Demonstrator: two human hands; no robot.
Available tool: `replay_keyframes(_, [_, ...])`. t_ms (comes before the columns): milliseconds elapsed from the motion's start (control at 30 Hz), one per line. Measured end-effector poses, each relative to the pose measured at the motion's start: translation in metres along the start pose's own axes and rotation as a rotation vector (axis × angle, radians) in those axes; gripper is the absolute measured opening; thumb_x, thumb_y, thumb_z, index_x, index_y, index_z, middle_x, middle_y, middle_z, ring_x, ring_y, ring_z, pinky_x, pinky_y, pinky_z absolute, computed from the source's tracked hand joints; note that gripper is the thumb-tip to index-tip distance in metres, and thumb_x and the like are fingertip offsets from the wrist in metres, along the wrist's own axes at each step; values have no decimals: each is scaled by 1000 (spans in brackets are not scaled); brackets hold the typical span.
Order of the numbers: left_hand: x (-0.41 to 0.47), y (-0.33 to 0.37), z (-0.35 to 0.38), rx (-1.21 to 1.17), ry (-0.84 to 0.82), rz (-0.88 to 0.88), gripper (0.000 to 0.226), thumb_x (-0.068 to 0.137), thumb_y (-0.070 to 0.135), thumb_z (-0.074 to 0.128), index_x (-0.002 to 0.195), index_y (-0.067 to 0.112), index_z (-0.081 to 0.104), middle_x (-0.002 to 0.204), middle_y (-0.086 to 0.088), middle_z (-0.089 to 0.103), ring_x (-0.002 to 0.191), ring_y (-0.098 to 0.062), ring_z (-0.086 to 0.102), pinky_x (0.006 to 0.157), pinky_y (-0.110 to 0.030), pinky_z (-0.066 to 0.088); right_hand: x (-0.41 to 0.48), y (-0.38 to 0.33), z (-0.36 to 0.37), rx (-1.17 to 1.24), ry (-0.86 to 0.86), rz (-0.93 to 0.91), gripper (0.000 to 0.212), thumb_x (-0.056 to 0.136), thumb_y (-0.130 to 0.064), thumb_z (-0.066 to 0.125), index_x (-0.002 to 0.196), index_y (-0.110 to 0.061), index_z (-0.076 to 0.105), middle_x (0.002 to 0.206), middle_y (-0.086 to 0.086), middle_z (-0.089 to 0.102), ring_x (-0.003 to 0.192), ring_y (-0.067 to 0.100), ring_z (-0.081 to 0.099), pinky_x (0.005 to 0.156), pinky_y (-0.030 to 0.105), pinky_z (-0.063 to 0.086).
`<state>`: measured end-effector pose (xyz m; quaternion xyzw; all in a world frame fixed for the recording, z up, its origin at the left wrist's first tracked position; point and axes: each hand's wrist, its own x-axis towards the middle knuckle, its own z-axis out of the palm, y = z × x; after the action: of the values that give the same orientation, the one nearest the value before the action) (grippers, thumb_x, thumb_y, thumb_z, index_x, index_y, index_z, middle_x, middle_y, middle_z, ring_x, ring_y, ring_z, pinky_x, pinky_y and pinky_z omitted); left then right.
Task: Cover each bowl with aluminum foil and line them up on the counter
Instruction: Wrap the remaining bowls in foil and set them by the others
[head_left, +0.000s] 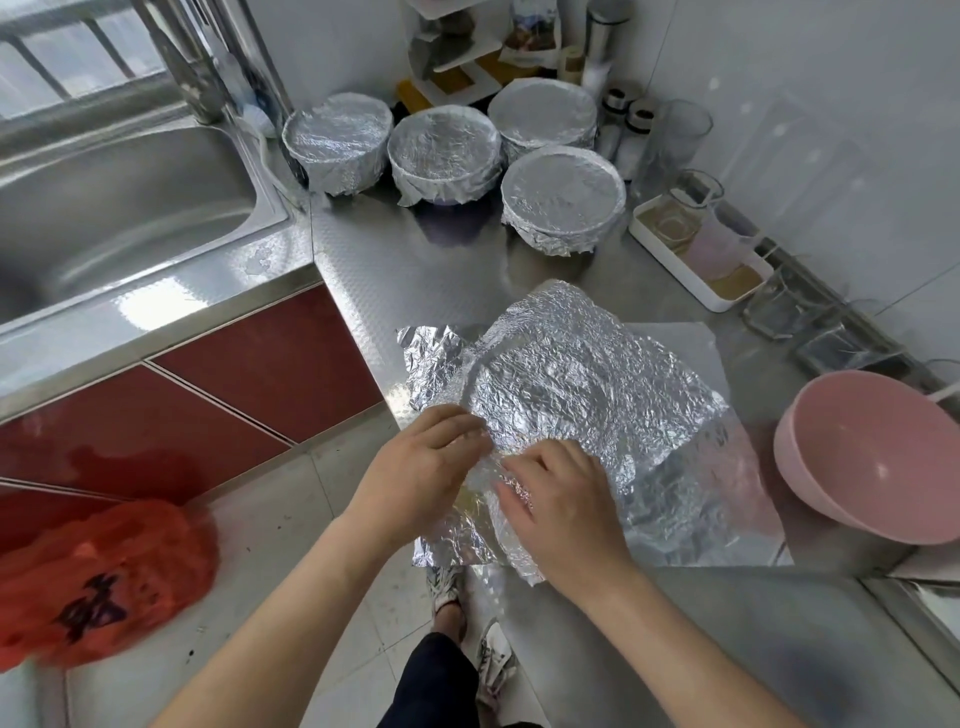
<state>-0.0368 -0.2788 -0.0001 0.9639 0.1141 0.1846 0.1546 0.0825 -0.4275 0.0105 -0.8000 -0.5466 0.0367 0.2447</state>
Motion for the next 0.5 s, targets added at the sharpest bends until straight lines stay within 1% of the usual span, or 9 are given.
replay_keyframes(33, [2, 5, -3, -41, 2, -36, 22, 88, 9, 60, 104, 15, 73, 110, 1, 68, 108, -23, 59, 89, -32, 52, -2, 4, -4, 36, -5, 8, 27, 92, -37, 48, 98, -21, 69, 87, -6, 58, 84, 15, 53, 72, 32, 46])
replay_keyframes(100, [6, 16, -8, -133, -16, -87, 26, 86, 14, 55, 102, 17, 75, 104, 5, 69, 102, -19, 59, 83, -31, 53, -6, 14, -7, 78, -12, 19, 24, 93, -36, 51, 96, -21, 69, 85, -8, 57, 83, 15, 52, 72, 33, 46])
replay_keyframes(200, [8, 22, -4, -196, -99, -97, 22, 90, 33, 58, 97, 23, 77, 96, 11, 69, 95, -14, 58, 71, -35, 54, -9, 22, -7, 31, -42, -8, 25, 91, -39, 51, 92, -22, 69, 85, -9, 56, 84, 14, 52, 71, 33, 44])
replay_keyframes(267, [7, 22, 0, -202, -128, -84, 25, 89, 42, 59, 96, 25, 77, 93, 10, 68, 92, -14, 58, 69, -36, 53, -9, 23, -7, -25, -54, -42, 23, 89, -41, 54, 92, -23, 68, 86, -9, 56, 85, 14, 52, 72, 29, 38])
replay_keyframes(367, [7, 22, 3, -161, -123, -40, 27, 88, 44, 58, 94, 27, 77, 90, 9, 67, 89, -15, 57, 67, -34, 53, -8, 23, -7, -101, -39, -89, 14, 82, -33, 69, 90, -22, 68, 86, -8, 57, 84, 16, 53, 73, 28, 30])
replay_keyframes(500, [10, 24, 5, -71, -63, 78, 26, 90, 37, 58, 87, 20, 77, 85, 5, 67, 83, -19, 59, 66, -31, 52, -10, 22, -2, -188, -17, -139, 6, 82, -15, 72, 83, -17, 67, 83, -3, 58, 80, 20, 53, 71, 32, 36])
